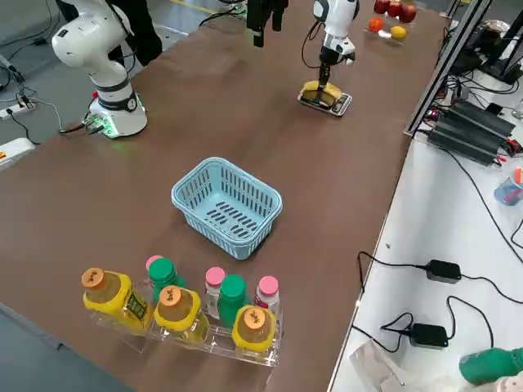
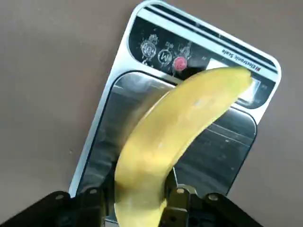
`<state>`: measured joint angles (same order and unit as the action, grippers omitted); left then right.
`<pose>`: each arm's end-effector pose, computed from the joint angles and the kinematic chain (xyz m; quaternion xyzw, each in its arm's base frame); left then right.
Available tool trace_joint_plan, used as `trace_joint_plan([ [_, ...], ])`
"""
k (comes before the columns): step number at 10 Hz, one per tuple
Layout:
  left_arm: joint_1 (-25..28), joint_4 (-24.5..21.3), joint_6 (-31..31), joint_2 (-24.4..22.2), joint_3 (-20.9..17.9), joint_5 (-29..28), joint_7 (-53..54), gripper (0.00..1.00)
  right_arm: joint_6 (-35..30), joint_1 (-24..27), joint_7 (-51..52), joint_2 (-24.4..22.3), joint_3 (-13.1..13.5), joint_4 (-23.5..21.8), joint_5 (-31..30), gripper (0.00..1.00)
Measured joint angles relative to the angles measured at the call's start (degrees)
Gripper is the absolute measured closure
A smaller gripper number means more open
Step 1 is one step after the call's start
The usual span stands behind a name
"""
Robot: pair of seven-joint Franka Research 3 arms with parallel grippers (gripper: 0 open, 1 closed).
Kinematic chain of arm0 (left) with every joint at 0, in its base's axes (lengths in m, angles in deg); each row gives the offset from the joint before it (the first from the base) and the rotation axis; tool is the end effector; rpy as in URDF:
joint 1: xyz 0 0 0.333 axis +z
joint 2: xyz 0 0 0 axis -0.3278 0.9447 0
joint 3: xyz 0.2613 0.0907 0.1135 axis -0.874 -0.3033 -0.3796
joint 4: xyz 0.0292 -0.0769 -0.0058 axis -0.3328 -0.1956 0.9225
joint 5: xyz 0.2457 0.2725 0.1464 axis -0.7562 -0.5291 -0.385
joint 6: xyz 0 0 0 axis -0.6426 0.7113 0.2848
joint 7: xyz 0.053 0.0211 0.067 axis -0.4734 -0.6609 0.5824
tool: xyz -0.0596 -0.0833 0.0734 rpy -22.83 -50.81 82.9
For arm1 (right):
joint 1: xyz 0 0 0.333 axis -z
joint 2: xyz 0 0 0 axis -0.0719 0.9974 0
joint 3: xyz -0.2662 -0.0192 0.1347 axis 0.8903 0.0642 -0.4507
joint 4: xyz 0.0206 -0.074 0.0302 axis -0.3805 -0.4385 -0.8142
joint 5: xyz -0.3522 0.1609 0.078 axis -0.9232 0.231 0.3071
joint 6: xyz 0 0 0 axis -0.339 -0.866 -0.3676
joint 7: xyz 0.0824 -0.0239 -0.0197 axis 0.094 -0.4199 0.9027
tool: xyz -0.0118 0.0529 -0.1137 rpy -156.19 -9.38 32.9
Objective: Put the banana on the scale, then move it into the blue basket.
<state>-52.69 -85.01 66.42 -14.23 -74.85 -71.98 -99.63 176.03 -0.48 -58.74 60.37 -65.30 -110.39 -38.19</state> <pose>0.5632 -0.5006 0.1860 0.9808 0.1805 -0.0258 0.0686 0.5448 0.0345 0.6065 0.9995 -0.0090 0.0261 0.0160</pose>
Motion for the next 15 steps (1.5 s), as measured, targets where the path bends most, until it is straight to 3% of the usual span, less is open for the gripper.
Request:
trace_joint_plan([
  [3, 0.36, 1.54, -0.04, -0.32, -0.01, 0.0, 0.0, 0.07, 0.57, 0.0, 0.0, 0.03, -0.01, -0.01, 0.35, 0.0],
  [4, 0.73, 1.9, -1.25, -1.26, -0.02, 0.02, 0.0, 0.0, 0.63, -0.01, 0.0, 0.07, -0.05, -0.02, 0.42, 0.0],
  [6, 3.92, 2.93, -5.49, -5.99, 0.11, 0.11, -0.01, 0.0, 1.44, -0.45, 0.03, 0.16, -0.49, 0.01, 0.82, 0.0],
  [8, 10.23, 2.5, -16.56, -15.12, 0.14, 0.12, 1.31, 0.0, 2.25, -3.21, -1.36, 1.53, -2.34, 1.42, 1.15, 0.0],
  [9, 13.52, 1.02, -21.67, -19.64, 0.13, 0.13, 2.88, 0.0, 2.5, -5.25, -4.0, 3.99, -3.43, 3.81, 1.23, 0.0],
  [11, 19.41, -4.26, -25.37, -27.04, 0.05, 0.11, 7.42, 0.0, 3.32, -12.7, -9.99, 12.57, -3.58, 10.95, 1.24, 0.0],
  [12, 22.64, -6.59, -26.78, -29.88, 0.0, 0.1, 11.73, 0.0, 3.74, -18.4, -13.48, 18.48, -1.81, 15.36, 1.16, 0.0],
  [13, 26.45, -8.7, -28.53, -32.65, -0.03, 0.07, 17.54, 0.0, 5.33, -24.88, -15.88, 24.98, 1.64, 19.44, 1.11, 0.0],
  [14, 30.68, -10.74, -30.58, -35.58, -0.05, 0.08, 25.14, 0.0, 8.88, -29.66, -16.83, 31.06, 4.26, 22.33, 1.06, 0.0],
  [15, 34.62, -12.76, -32.83, -38.56, -0.18, 0.09, 33.91, 0.0, 12.29, -32.19, -17.04, 35.9, 5.22, 23.9, 0.99, 0.0],
])
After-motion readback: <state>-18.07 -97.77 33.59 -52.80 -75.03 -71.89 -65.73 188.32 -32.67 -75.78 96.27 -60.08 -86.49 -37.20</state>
